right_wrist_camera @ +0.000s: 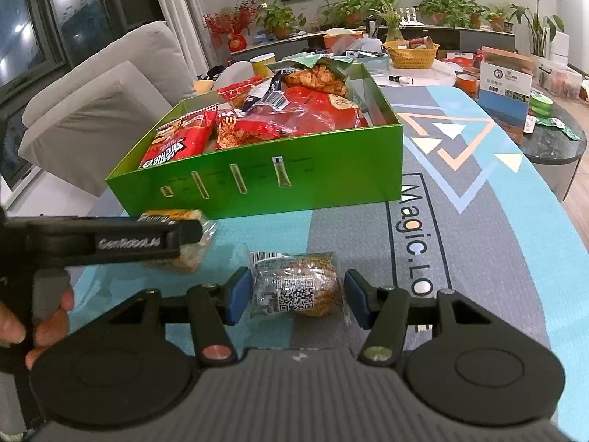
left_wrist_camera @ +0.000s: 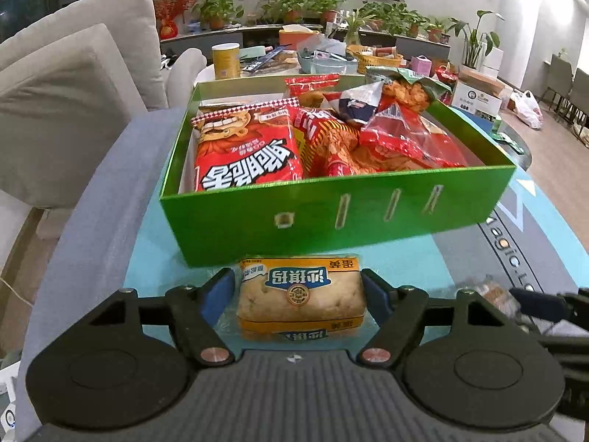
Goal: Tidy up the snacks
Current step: 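Grasp the square cream pastry with the left gripper while the right gripper grasps the clear-wrapped round bread, then carry the square pastry and the round bread over the green box with both grippers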
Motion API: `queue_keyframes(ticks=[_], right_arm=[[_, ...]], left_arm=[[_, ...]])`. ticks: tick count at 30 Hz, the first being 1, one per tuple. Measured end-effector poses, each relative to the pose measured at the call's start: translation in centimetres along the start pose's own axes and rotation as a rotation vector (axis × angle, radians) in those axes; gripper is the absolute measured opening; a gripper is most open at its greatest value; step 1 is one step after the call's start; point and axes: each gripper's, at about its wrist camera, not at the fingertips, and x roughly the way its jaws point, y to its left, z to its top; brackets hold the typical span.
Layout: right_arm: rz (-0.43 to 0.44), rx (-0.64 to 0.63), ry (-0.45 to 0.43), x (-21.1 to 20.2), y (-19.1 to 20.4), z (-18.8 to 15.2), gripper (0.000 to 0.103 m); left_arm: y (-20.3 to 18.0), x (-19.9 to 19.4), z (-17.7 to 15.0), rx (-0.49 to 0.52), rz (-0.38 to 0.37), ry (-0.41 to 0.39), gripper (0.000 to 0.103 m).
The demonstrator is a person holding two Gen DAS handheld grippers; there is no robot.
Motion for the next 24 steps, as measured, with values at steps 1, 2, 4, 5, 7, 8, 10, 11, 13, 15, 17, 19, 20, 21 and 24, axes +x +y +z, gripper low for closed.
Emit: queue_keyframes(ticks=[1,2,4,5,7,8,10,11,13,15,17,19,20,21,24], right_arm=[[-0.001,0.002,-0.001,-0.1,0.0,0.0,0.056],[-0.002,0.004,-0.003,-0.2,0.0,0.0,0.056],[-0.004,0.005,-0.008,-0.5,0.0,0.0,0.056],[-0.005,0.006,-0.012,-0.6,0.1,0.1,0.056],[-0.004,0.005,-0.020,-1.0,0.2,0.1,0.056],[-0.004,0.004,-0.024,-1.1,0.2,0.2,0.056],[-0.002,0.002,-0.031,-1.4,0.4,0.3,0.056],[0.000,0.001,-0.035,-1.5,0.4,0.3,0.056],[0.002,0.000,-0.042,-1.9,0.6,0.4,0.056],[0.004,-0.005,-0.051,-2.2,0.9,0.6,0.056],[0.005,-0.009,-0.062,-2.5,1.0,0.8,0.056],[0.007,-0.011,-0.075,-2.9,1.1,1.1,0.056],[0.007,-0.010,-0.084,-3.1,1.1,1.3,0.056],[0.007,-0.009,-0.091,-3.2,1.1,1.5,0.056],[0.007,-0.001,-0.117,-3.7,0.9,2.3,0.056]], left_arm=[[0.1,-0.3,-0.2,0.000,-0.003,0.001,0.071],[0.1,-0.6,-0.3,-0.003,-0.007,0.003,0.070],[0.3,-1.2,-0.5,-0.010,-0.013,0.002,0.070],[0.3,-1.7,-0.7,-0.013,-0.015,-0.004,0.070],[0.5,-2.5,-0.6,-0.018,-0.021,-0.021,0.070],[0.6,-3.0,-0.6,-0.020,-0.024,-0.032,0.070],[0.7,-4.0,-0.4,-0.023,-0.027,-0.055,0.070],[0.7,-4.4,-0.4,-0.023,-0.028,-0.064,0.070],[0.8,-5.2,-0.3,-0.025,-0.030,-0.083,0.070],[0.8,-5.9,-0.2,-0.025,-0.034,-0.098,0.070],[0.8,-6.2,0.1,-0.025,-0.038,-0.111,0.070],[0.9,-6.5,0.3,-0.026,-0.039,-0.123,0.070],[0.9,-6.7,0.5,-0.026,-0.041,-0.128,0.070],[0.9,-6.8,0.7,-0.025,-0.043,-0.133,0.070],[0.7,-6.9,1.3,-0.021,-0.043,-0.150,0.070]])
